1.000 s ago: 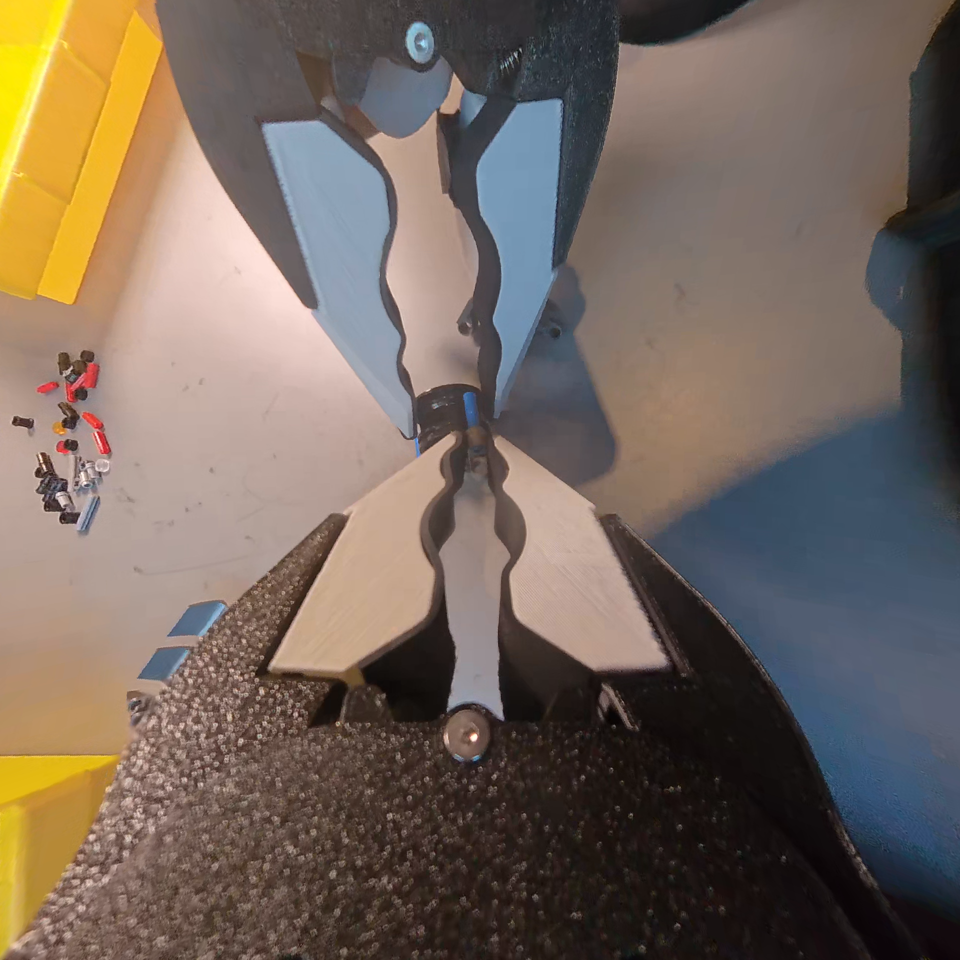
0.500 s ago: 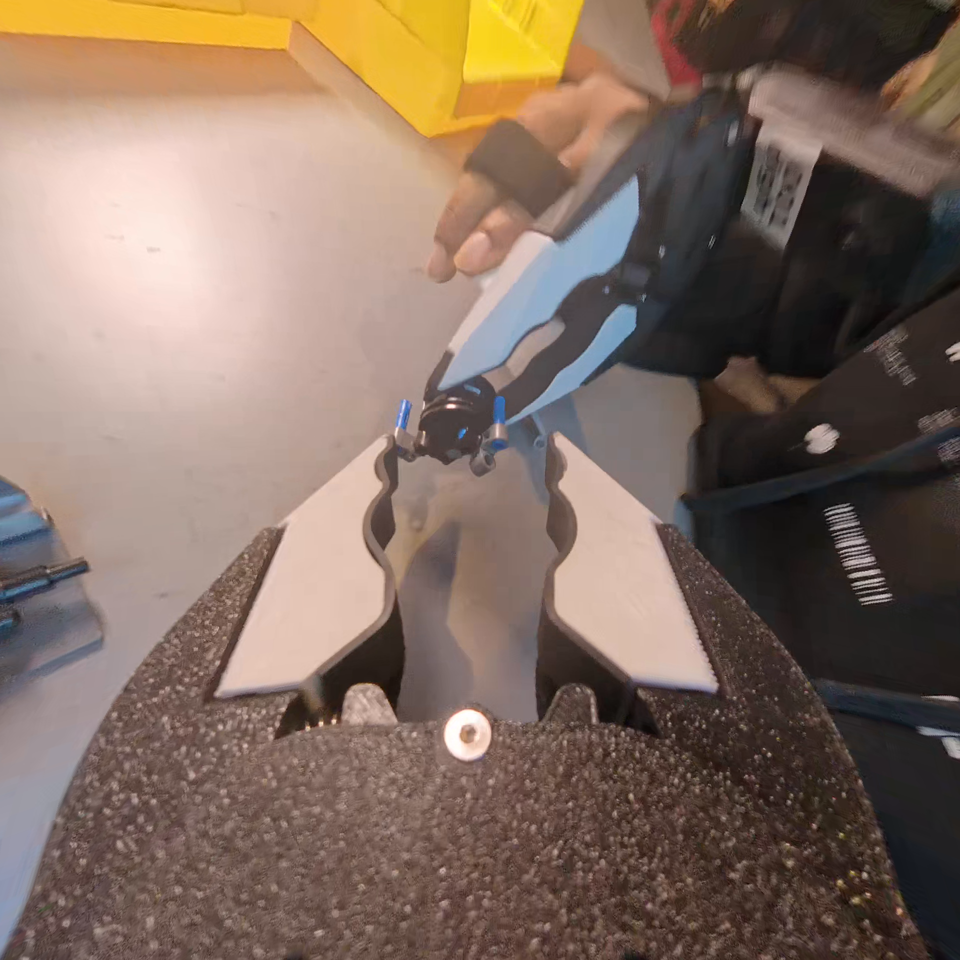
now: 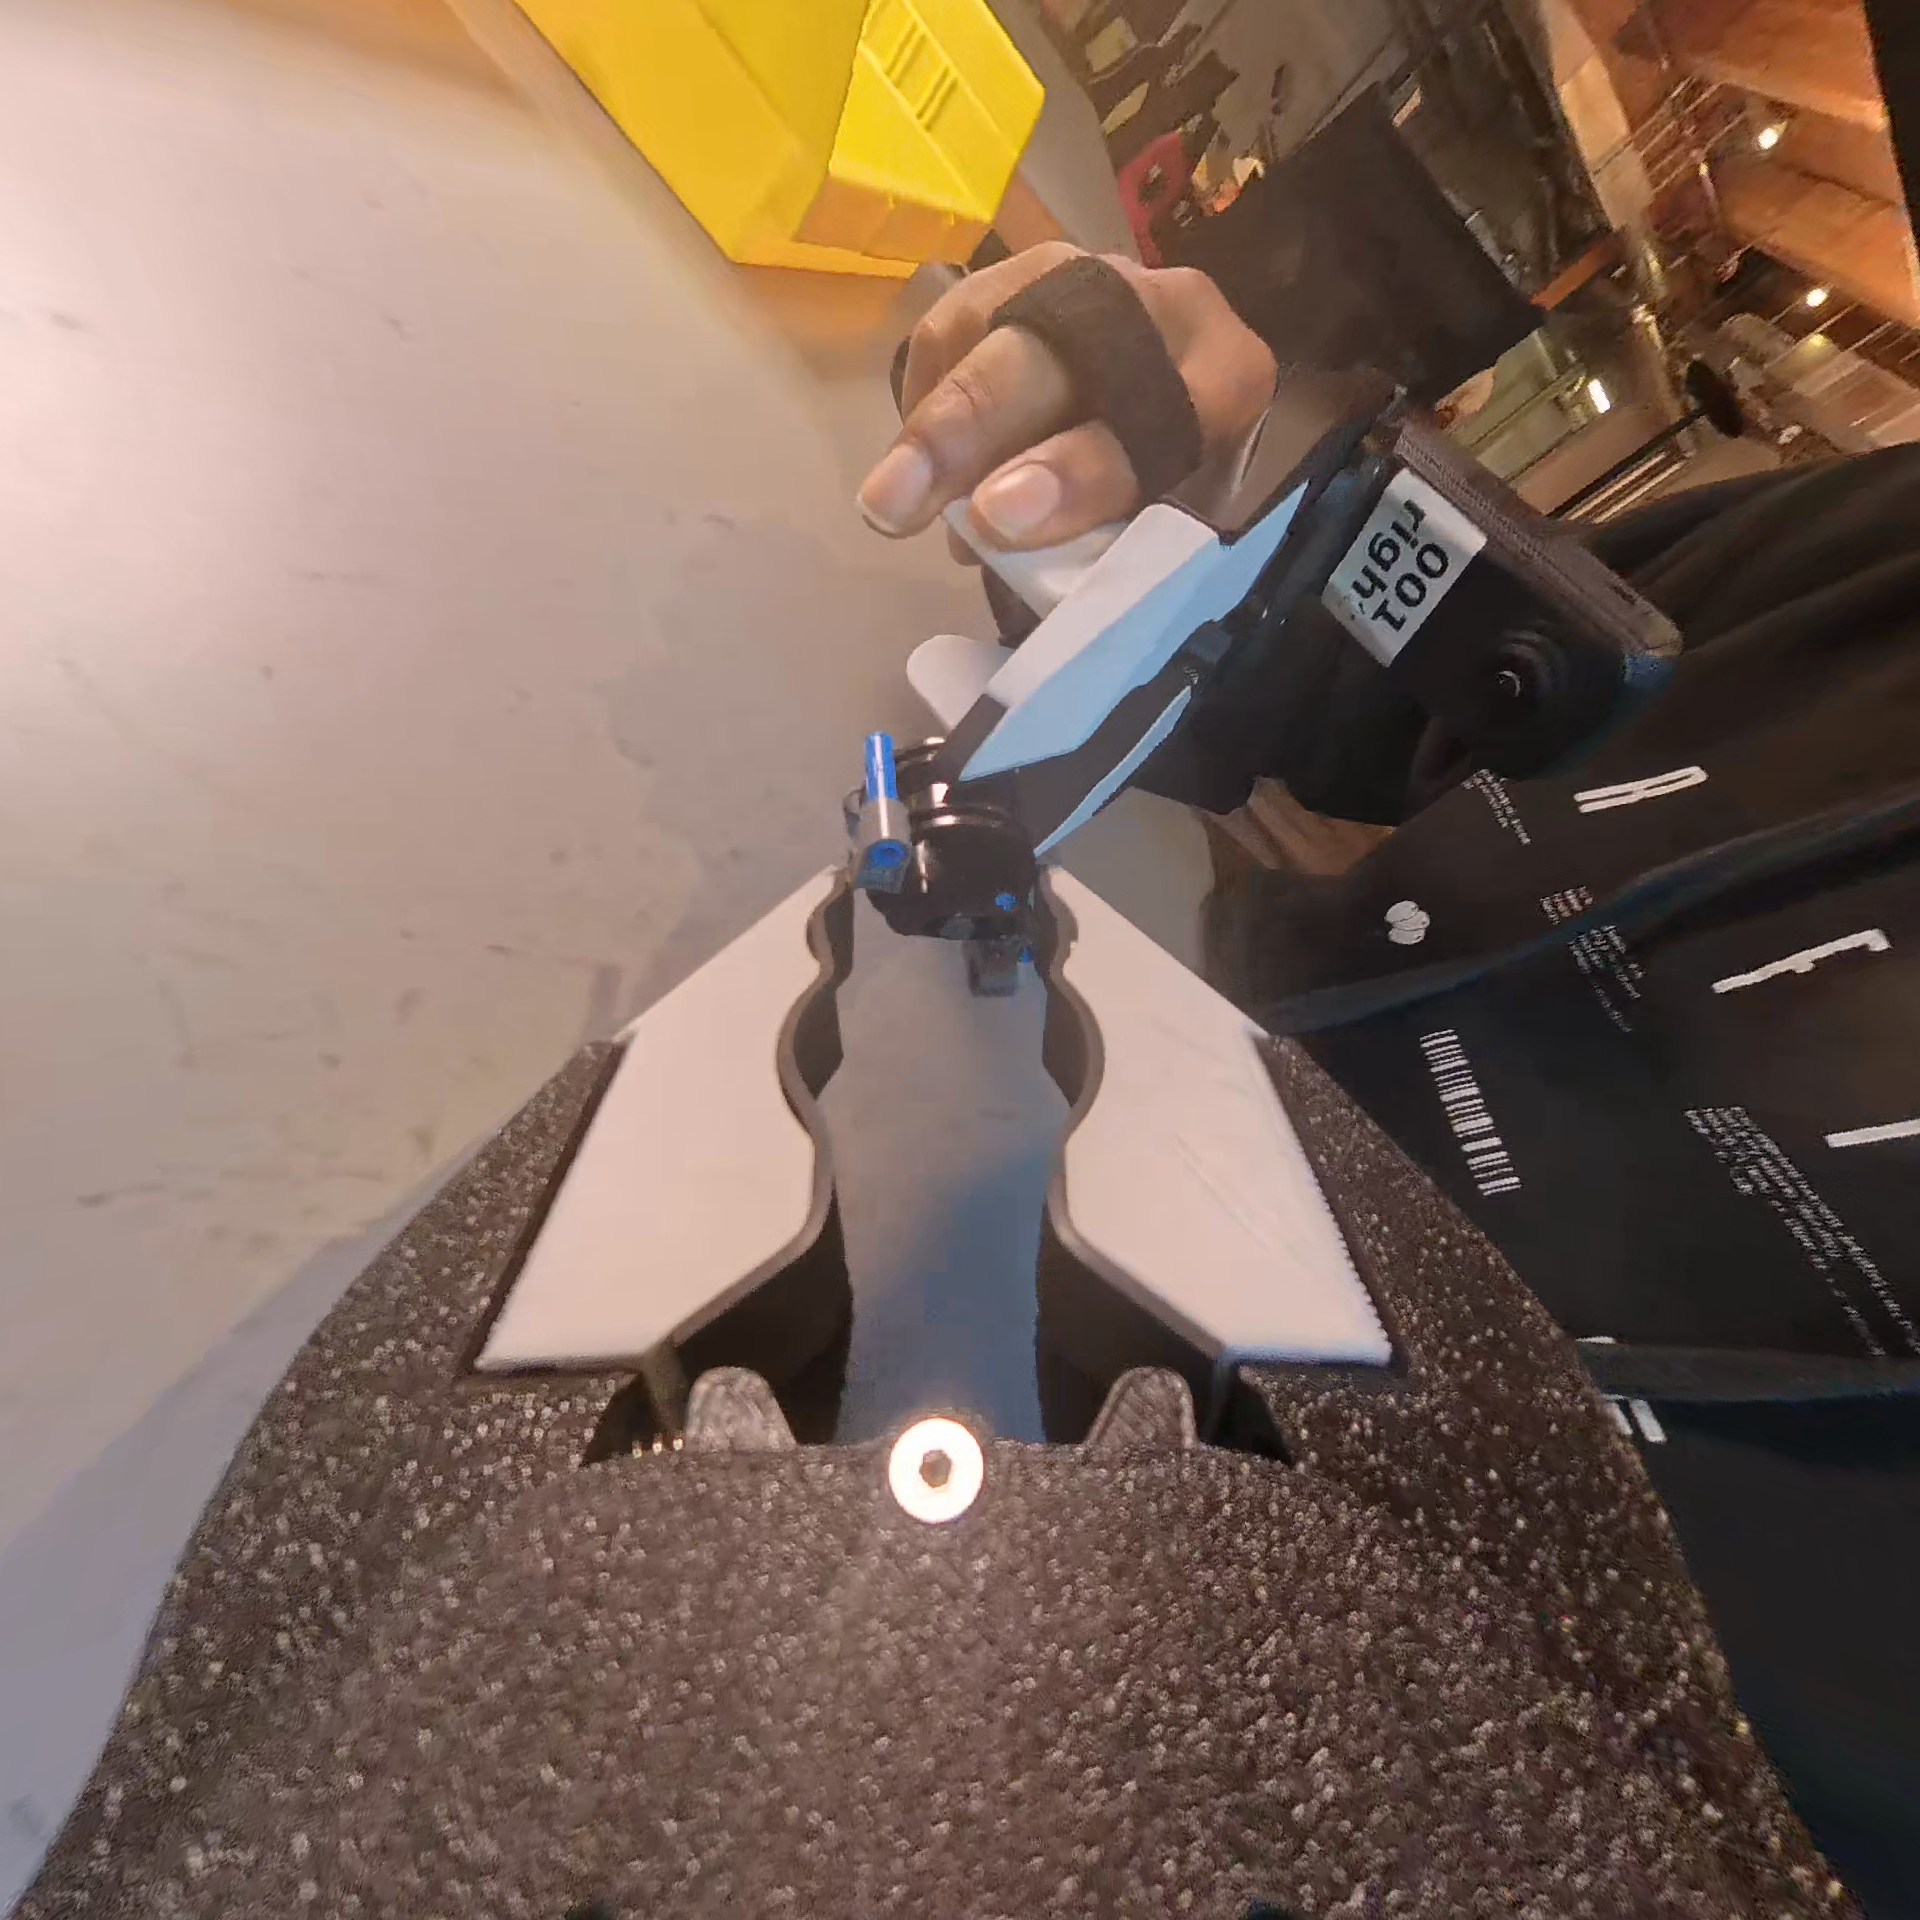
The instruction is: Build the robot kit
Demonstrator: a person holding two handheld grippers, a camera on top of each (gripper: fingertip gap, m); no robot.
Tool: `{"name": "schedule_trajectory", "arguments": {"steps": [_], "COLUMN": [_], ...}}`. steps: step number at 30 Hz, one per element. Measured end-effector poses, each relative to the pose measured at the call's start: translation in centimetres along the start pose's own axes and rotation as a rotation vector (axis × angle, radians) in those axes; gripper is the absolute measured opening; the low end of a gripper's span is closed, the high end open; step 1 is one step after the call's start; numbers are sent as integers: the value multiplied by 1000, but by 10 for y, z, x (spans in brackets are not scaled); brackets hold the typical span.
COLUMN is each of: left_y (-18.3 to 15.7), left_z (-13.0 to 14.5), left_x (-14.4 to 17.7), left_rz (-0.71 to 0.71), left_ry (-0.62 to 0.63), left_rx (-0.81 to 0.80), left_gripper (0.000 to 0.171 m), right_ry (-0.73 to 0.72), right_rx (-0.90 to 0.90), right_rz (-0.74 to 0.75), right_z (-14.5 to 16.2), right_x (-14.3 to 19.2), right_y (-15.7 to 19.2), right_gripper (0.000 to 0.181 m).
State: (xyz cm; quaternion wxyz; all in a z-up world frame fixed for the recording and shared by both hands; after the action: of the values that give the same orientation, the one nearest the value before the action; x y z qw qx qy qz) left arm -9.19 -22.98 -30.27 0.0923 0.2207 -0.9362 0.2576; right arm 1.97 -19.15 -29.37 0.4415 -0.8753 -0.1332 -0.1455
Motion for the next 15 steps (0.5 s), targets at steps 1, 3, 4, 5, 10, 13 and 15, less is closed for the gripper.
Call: {"name": "schedule_trajectory", "arguments": {"steps": [1,3,4,5,10,13,15], "left_y": [0,0,0,-1,1,3,2], "left_z": [0,1,1,0,-5,0,5], "left_x": [0,0,0,0,5,3,-3], "left_rz": [-9,-21,-22,-22,-27,-48,-76], "left_ry": [7,16,16,11,-44,15,98], "left_rx": [-18,-53,-67,-76,-82,-90,-132], "left_gripper": [33,32,31,31,31,31,31], "right_ry": [2,8,5,-5,-85,-81,-44], "right_rx": [-1,-5,-20,-44,-331,-582,-707], "right_rz": [-6,-14,-21,-26,-107,-260,-351], "right_z": [1,1,1,1,4,18,32], "right_x": [0,-1,-1,-1,14,25,33], "right_y": [1,2,2,1,-16,-25,-27], "right_gripper": [32,32,32,32,37,37,37]}}
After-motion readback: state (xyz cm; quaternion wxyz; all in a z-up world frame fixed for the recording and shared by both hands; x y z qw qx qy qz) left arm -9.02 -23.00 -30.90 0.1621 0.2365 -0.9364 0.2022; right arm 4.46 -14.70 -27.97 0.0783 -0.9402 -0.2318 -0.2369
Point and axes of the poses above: each gripper's, where its closed fingertips meet, x back along the fingers, z out of its underside, y = z × x across the jaws, the point moved 7 cm from there along x, back along the fingers, and after that the axes turned 15 degrees about -x, right-handed, at the moved point
